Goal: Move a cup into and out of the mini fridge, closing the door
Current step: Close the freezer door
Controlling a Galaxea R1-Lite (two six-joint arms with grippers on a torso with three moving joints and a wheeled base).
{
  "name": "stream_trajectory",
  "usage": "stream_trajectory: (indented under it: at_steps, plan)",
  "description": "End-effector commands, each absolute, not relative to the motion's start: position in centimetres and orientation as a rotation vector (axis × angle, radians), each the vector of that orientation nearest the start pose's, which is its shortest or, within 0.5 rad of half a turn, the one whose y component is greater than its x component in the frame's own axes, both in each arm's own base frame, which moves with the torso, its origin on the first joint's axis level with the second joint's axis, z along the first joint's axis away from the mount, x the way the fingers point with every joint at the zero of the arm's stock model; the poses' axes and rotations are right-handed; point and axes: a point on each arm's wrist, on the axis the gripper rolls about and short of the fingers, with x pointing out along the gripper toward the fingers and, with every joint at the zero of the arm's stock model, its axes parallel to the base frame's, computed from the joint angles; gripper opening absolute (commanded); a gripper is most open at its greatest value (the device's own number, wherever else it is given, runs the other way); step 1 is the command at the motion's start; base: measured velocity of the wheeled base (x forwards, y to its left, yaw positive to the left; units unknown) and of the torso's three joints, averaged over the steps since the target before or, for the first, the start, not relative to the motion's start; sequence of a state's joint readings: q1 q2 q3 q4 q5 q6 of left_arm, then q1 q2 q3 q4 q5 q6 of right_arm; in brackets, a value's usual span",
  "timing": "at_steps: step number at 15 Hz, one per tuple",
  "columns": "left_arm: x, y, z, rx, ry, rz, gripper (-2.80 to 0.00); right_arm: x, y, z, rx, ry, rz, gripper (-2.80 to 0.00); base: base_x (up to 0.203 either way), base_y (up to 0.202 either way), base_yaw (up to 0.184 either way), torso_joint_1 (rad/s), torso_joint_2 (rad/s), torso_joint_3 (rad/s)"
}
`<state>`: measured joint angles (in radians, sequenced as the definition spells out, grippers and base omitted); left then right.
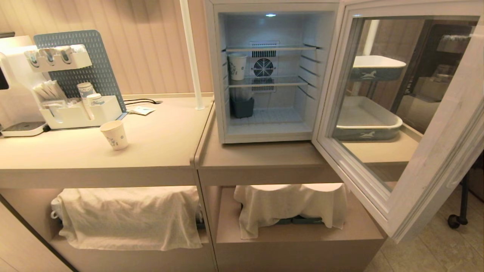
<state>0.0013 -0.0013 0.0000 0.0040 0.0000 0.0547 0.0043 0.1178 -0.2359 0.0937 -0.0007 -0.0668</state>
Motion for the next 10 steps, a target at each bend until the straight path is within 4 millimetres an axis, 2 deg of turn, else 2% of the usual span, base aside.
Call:
stream_trajectory:
  at_steps: [1,3,4,5,7,8,10]
  plan:
    - [-2.3,0.0,7.5,0.055,0.003,0.001,-2.80,0.1,-0.1,20.6,-0.068,0.086,-0.028,-2.80,0.000,0.000,0.000,0.000,0.00,0.000]
    - [-2.3,0.0,7.5,0.055,0.004,0.001,-2.80,5.0,-0.2,27.1,-0.071,0.138,-0.079,-2.80,0.000,0.000,0.000,0.000,0.00,0.000]
    - [-2.3,0.0,7.5,0.055,0.003,0.001,-2.80,8.3,-0.3,30.0,-0.074,0.156,-0.119,-2.80,0.000,0.000,0.000,0.000,0.00,0.000]
    - [-2.3,0.0,7.5,0.055,0.003,0.001,-2.80,11.4,-0.5,31.8,-0.076,0.178,-0.158,-2.80,0.000,0.000,0.000,0.000,0.00,0.000]
    - [-2.3,0.0,7.5,0.055,0.003,0.001,-2.80,17.0,-1.4,33.2,-0.079,0.239,-0.266,-2.80,0.000,0.000,0.000,0.000,0.00,0.000]
    - [-2.3,0.0,7.5,0.055,0.004,0.002,-2.80,18.7,-2.2,33.4,-0.082,0.259,-0.342,-2.80,0.000,0.000,0.000,0.000,0.00,0.000]
    - [-2.3,0.0,7.5,0.055,0.003,0.001,-2.80,19.6,-4.2,32.8,-0.098,0.307,-0.579,-2.80,0.000,0.000,0.000,0.000,0.00,0.000]
